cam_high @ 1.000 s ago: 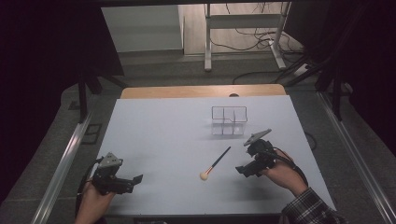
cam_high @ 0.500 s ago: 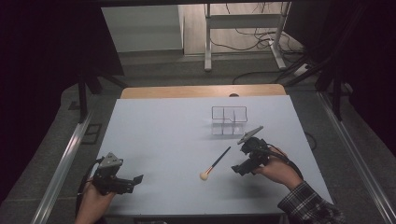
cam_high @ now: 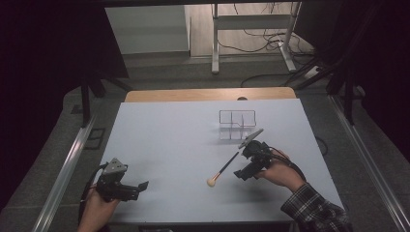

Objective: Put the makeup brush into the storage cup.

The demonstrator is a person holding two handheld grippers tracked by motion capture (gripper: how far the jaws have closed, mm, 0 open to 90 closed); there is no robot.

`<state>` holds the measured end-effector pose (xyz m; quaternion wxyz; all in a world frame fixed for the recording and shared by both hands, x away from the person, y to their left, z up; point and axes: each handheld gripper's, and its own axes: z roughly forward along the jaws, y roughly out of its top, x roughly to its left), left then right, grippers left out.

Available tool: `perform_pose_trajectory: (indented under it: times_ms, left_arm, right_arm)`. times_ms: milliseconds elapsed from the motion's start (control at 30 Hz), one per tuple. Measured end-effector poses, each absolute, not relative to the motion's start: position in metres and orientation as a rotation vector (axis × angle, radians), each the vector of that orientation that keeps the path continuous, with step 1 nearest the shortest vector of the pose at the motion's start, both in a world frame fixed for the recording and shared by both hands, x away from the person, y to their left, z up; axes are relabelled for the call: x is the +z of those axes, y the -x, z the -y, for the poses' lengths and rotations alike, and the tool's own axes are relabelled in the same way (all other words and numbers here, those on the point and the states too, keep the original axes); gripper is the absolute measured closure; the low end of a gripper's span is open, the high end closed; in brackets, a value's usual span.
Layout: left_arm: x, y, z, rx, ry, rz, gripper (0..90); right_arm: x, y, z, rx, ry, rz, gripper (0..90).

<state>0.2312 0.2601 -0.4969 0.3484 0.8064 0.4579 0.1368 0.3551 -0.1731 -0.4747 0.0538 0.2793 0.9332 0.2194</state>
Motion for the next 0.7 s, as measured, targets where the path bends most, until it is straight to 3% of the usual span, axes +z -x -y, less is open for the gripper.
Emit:
perform_pose_trajectory:
  times_ms: [700]
  left_arm:
    - [-0.498, -0.232, -0.259, 0.346, -2.099, -1.185, 0.0]
  right_arm:
    - [-0.484, -0.368, 0.143, 0.632, -0.721, -2.872, 0.0]
